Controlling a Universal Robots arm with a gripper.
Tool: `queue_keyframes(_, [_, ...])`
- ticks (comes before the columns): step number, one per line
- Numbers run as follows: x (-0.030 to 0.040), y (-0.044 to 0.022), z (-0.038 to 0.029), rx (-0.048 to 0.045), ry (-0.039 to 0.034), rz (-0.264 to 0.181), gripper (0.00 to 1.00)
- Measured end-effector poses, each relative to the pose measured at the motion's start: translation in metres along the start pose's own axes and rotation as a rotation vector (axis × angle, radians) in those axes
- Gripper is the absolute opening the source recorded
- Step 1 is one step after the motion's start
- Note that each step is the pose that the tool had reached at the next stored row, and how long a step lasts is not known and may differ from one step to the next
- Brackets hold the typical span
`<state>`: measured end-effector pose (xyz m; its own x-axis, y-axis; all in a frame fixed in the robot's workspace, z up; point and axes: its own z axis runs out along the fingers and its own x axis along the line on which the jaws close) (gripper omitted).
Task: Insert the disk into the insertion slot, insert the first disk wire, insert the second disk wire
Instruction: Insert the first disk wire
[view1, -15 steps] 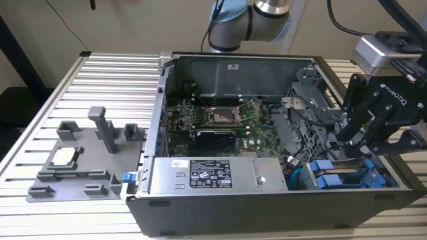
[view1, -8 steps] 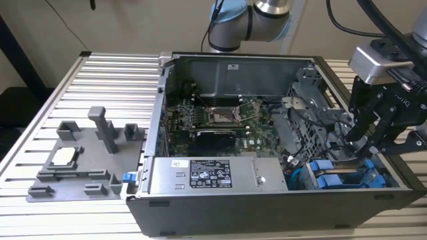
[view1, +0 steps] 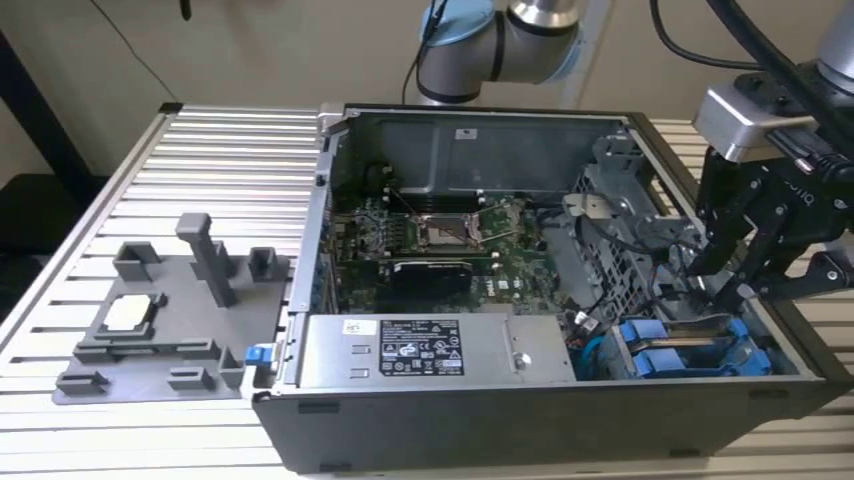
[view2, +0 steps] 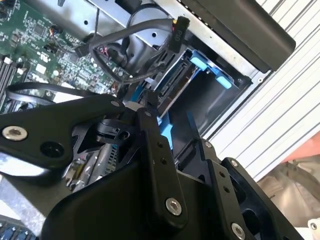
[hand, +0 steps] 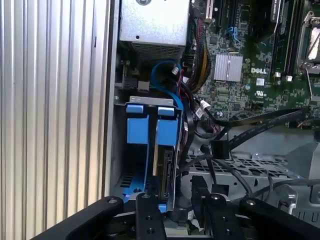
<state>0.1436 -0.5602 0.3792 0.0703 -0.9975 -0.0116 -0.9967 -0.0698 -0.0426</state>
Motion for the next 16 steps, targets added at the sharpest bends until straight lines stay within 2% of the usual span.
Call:
queue_keyframes(7, [-0.0038, -0.0075, 0.0004, -0.0002, 0.002, -0.004, 0.4])
queue_keyframes(16, [-0.0078, -0.0167, 0.0011, -0.0009, 0.0091, -0.011, 0.4])
